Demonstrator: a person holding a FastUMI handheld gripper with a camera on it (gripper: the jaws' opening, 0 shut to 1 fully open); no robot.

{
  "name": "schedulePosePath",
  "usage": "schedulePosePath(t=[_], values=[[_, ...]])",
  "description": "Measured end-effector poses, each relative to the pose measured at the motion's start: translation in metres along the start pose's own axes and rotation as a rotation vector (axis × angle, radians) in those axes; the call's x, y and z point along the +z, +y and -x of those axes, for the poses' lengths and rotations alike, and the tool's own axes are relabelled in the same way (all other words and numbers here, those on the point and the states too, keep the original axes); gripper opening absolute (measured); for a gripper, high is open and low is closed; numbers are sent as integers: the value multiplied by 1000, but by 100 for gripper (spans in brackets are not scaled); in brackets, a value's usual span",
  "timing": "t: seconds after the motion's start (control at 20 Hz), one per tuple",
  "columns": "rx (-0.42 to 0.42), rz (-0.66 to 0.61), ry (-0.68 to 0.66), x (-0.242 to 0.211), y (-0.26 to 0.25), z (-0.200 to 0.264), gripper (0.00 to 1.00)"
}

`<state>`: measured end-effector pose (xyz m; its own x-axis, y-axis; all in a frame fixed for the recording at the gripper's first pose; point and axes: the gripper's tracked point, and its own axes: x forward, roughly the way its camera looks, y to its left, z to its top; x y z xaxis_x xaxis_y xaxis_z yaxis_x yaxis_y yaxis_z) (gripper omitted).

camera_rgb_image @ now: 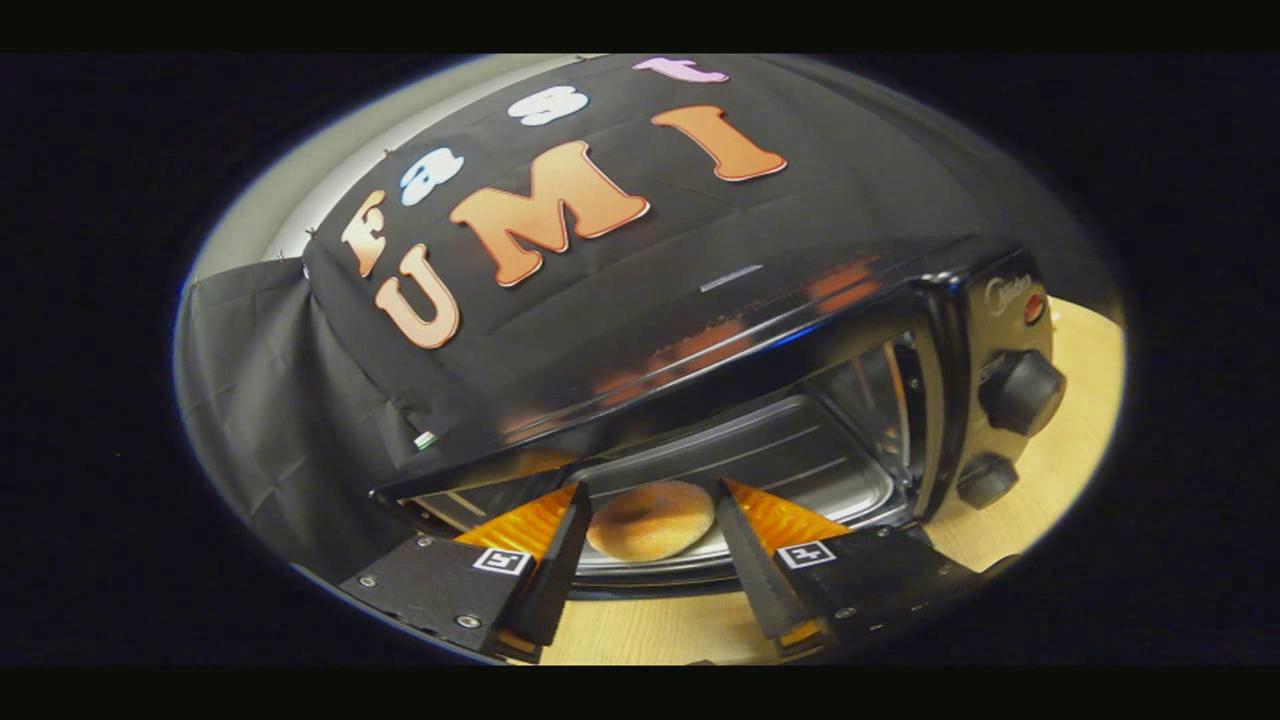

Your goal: Open the toaster oven, put the food inside, and close the toaster oven door.

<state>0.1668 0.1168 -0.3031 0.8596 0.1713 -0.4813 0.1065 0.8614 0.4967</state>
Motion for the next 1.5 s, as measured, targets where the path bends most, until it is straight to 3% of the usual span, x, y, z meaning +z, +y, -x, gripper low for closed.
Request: schedulePosePath(t=[0.45,0.9,1.35,1.5], values=[[21,123,-17,-4,-1,87,80],[-4,284,85,-67,-16,153,80],[-93,317,232,-130,-57,198,80],[-80,312,299,-147,-53,196,80]])
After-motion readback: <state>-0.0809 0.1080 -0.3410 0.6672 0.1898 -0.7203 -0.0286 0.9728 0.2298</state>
